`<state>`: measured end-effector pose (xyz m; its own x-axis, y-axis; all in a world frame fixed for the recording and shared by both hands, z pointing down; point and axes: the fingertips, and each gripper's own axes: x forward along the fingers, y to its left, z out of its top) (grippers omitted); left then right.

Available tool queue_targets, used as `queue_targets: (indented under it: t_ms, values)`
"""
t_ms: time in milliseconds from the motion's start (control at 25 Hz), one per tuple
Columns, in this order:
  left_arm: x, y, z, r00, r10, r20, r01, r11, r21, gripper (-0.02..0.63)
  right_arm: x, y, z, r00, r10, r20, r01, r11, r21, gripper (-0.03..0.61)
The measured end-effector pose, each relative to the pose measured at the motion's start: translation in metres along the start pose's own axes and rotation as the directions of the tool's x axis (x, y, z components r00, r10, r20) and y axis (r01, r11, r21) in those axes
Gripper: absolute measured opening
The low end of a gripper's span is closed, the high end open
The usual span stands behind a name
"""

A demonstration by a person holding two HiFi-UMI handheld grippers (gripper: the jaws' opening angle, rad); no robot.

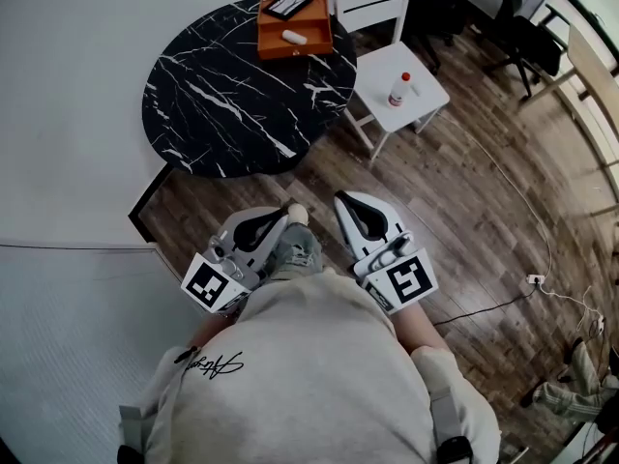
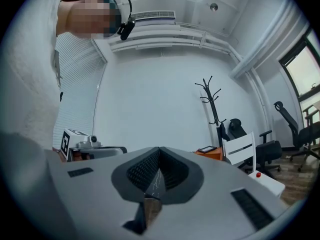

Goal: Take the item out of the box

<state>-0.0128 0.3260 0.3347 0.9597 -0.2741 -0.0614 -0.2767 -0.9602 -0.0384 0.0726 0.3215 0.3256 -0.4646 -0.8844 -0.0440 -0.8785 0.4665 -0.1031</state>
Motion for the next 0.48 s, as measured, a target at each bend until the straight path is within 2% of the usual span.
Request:
queue_targets:
  t_ms: [480]
  values:
    - [0.015, 0.046, -0.001, 1.000, -0.013, 0.004, 0.013, 1.000, 0.008, 0.000, 0.040, -0.021, 0.004, 1.000, -0.007, 0.010, 0.008, 1.000, -0.018, 0.009]
